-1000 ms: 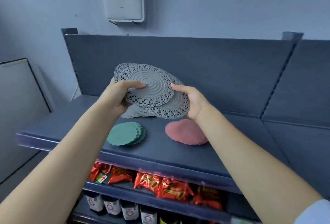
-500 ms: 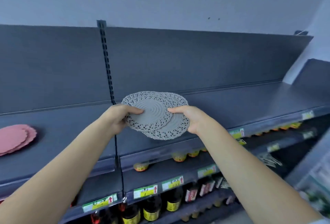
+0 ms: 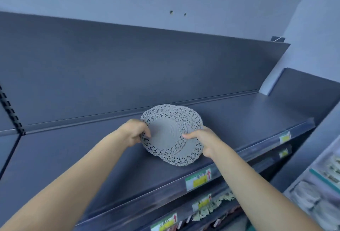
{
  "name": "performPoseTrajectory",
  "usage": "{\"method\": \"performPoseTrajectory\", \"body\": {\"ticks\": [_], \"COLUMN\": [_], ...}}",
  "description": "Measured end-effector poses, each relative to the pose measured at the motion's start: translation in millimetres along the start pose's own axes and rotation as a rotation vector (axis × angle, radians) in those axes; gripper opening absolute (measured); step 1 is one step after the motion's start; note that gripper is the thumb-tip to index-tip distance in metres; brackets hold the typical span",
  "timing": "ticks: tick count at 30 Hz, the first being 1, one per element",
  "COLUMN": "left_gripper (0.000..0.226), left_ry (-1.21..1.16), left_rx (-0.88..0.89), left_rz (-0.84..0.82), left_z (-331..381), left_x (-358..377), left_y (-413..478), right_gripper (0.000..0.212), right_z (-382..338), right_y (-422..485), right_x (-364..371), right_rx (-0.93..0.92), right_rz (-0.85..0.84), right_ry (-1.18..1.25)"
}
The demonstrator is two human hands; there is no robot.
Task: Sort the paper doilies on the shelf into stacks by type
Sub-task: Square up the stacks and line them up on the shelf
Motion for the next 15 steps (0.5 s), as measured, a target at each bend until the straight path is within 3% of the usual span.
{"method": "performPoseTrajectory", "body": {"ticks": [3, 8, 12, 15], "left_gripper": [0.032, 0.053, 0.067, 0.069], "left_ry": [-0.068, -0.189, -0.168, -0.154], "left_rx": [0.145, 0.454, 0.499, 0.445], "left_rz": [0.017, 0.087, 0.217, 0.276], "left_z": [7, 29, 20, -4], "left_x": [21, 54, 71, 85], "left_y": [15, 17, 13, 8], "right_gripper": [0.049, 0.05, 0.058, 0.047], "right_z": [-18, -67, -81, -65], "right_y": [16, 25, 39, 53], "right_x": [-22, -43, -51, -57], "right_rx": [-0.196, -0.496, -0.531, -0.475], "right_rz": [0.022, -0.109, -0.251, -0.362], "right_ry": [0.047, 0.09, -0.068, -0.128]}}
Point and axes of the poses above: each hand's wrist, its own y-axis towards the middle knuckle, its own x-axis out of the palm, z = x × y, the point moved 1 cm from there along y, towards the middle knuckle, and after that the axes turned 11 degrees about x, right-handed, at the moved point
